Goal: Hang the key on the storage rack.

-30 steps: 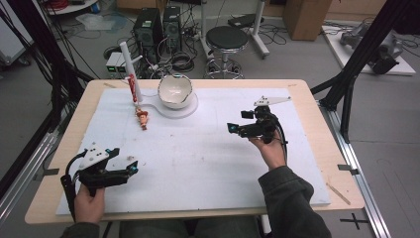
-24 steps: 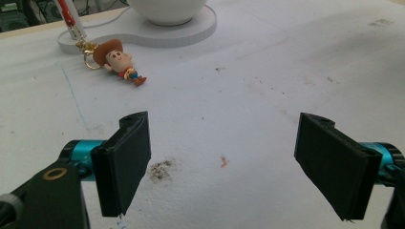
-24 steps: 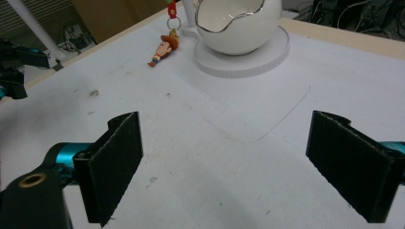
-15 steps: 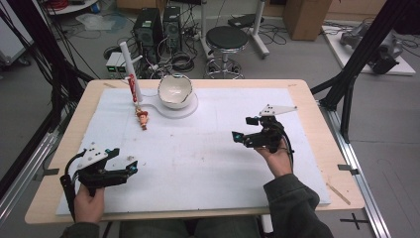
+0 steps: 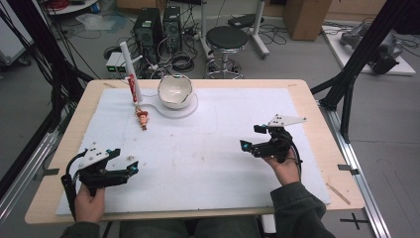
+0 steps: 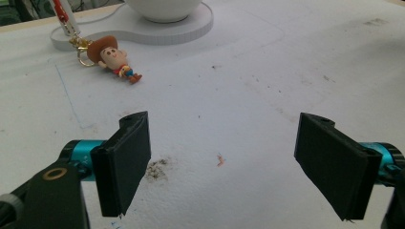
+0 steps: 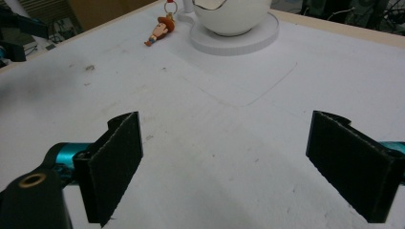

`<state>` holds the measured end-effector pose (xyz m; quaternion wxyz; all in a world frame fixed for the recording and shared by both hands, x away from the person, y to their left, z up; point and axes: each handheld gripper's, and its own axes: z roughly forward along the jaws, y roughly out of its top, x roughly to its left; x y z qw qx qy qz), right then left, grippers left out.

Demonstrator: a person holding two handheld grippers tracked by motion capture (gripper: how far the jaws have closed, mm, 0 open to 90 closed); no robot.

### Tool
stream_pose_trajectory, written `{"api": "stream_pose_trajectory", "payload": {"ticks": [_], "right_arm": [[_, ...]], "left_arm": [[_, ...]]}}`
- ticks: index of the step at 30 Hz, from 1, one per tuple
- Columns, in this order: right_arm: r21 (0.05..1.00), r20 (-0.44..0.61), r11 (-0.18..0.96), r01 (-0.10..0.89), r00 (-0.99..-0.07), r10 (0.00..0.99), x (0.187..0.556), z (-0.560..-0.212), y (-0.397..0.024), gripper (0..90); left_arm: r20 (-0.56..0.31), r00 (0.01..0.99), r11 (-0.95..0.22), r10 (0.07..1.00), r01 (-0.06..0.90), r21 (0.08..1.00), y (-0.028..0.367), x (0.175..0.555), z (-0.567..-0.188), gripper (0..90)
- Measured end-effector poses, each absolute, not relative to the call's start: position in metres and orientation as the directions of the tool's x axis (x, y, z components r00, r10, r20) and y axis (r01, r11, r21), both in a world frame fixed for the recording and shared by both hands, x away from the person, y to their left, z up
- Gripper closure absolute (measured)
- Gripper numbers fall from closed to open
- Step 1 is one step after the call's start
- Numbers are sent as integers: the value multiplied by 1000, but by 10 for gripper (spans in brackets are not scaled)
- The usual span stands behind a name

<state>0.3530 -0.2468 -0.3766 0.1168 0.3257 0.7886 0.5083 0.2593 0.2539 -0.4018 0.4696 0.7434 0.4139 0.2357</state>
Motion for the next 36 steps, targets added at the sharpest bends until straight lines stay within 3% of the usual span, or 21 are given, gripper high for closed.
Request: {"api": "stream_pose_trajectory", "payload": {"ticks": [36], "right_arm": [[882, 128, 238, 407, -693, 709, 312, -396, -301, 115]], "left_arm": [[-50, 574, -226, 817, 400, 888, 255, 259, -405, 204]]}}
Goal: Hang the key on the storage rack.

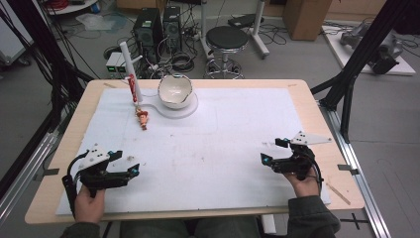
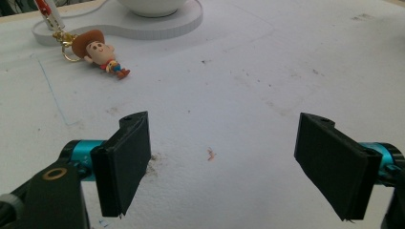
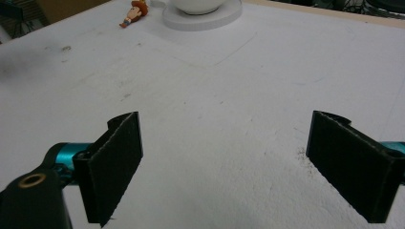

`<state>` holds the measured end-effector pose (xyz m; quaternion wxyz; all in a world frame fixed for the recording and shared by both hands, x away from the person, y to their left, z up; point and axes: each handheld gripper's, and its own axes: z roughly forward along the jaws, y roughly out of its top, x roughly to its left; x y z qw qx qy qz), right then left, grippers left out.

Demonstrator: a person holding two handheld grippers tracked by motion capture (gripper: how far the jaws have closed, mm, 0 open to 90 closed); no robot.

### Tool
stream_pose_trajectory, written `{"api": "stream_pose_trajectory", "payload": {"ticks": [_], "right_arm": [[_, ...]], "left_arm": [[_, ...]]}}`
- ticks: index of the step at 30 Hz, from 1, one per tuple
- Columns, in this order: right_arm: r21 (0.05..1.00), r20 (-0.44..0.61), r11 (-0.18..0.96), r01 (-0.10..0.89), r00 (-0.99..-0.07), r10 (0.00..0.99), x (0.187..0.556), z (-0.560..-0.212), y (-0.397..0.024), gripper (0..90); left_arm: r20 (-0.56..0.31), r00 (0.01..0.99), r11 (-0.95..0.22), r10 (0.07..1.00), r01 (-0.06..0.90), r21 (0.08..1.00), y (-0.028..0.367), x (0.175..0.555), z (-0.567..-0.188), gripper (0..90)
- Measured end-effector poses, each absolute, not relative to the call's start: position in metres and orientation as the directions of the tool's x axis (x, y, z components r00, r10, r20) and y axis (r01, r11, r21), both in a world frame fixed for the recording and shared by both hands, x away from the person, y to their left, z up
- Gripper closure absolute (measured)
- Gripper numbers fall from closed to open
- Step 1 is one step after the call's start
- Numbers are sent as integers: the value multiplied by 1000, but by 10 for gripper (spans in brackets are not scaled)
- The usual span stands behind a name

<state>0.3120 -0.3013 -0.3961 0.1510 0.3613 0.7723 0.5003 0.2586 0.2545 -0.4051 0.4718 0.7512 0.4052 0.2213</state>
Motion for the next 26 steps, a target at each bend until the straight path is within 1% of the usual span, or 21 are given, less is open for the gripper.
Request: {"api": "stream_pose_trajectory", "payload": {"ticks": [16, 23, 26], "right_arm": [[880, 120, 246, 407, -691, 713, 299, -399, -312, 114], [887, 113, 241, 393, -691, 714, 299, -400, -315, 114], [886, 97, 255, 387, -692, 715, 299, -402, -314, 115]], "left_arm": [[-51, 571, -224, 820, 401, 888, 255, 259, -406, 204], [-48, 571, -229, 820, 404, 885, 253, 262, -406, 203], [-51, 567, -220, 822, 399, 890, 252, 264, -405, 203]]}}
